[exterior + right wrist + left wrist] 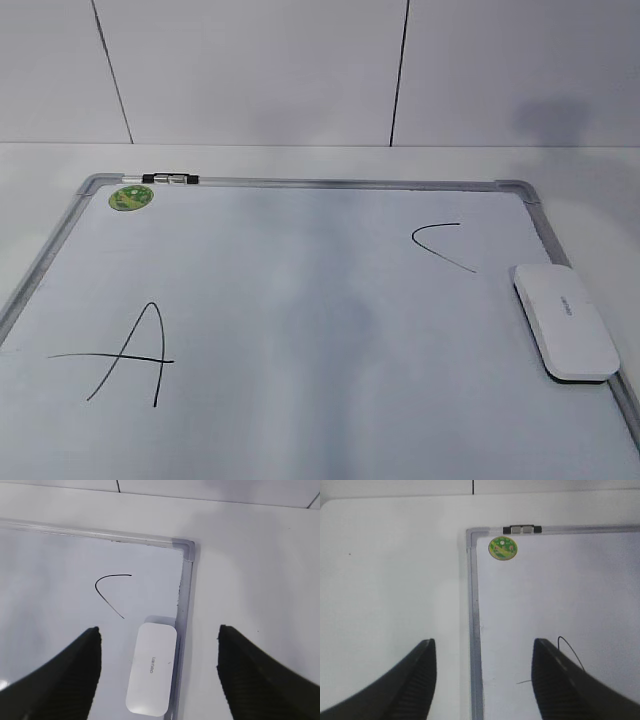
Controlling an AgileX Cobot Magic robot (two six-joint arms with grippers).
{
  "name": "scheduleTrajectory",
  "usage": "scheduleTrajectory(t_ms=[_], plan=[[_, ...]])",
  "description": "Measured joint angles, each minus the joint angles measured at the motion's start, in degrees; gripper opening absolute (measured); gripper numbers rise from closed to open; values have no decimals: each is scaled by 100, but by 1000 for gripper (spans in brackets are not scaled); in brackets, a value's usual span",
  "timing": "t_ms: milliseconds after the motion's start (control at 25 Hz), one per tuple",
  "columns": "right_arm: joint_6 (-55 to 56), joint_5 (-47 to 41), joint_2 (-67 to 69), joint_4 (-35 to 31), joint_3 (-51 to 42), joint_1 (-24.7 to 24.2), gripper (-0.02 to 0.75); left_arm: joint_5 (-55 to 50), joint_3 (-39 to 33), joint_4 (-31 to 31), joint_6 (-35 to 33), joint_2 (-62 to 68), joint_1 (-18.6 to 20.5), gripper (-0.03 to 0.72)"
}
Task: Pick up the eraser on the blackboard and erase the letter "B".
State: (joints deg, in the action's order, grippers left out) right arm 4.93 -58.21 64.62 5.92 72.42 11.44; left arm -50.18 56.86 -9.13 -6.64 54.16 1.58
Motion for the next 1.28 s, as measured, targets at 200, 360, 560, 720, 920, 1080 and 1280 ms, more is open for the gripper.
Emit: scheduleTrajectory(t_ms=[200, 360, 560, 720, 920, 1080, 1280], plan=[[-157, 139, -862, 16, -619, 0, 566, -100, -134, 0, 78, -598, 0, 455], [-185, 172, -1569, 102, -1112, 0, 566, -254, -579, 4, 112, -1029, 0, 455], [-185, 181, -2424, 167, -1705, 0, 566, -278, -1095, 4, 148, -1654, 0, 455], [-185, 181, -2993, 167, -2149, 0, 565, -278, -1518, 4, 157, -2211, 0, 455], [-185, 181, -3709, 176, -2590, 0, 565, -291, -2076, 4, 170, -2952, 0, 455], [-185, 181, -4218, 176, -2860, 0, 565, -401, -2397, 4, 170, -3545, 0, 455], [-185, 36, -4841, 166, -3262, 0, 565, -694, -2623, 52, 183, -4189, 0, 455]])
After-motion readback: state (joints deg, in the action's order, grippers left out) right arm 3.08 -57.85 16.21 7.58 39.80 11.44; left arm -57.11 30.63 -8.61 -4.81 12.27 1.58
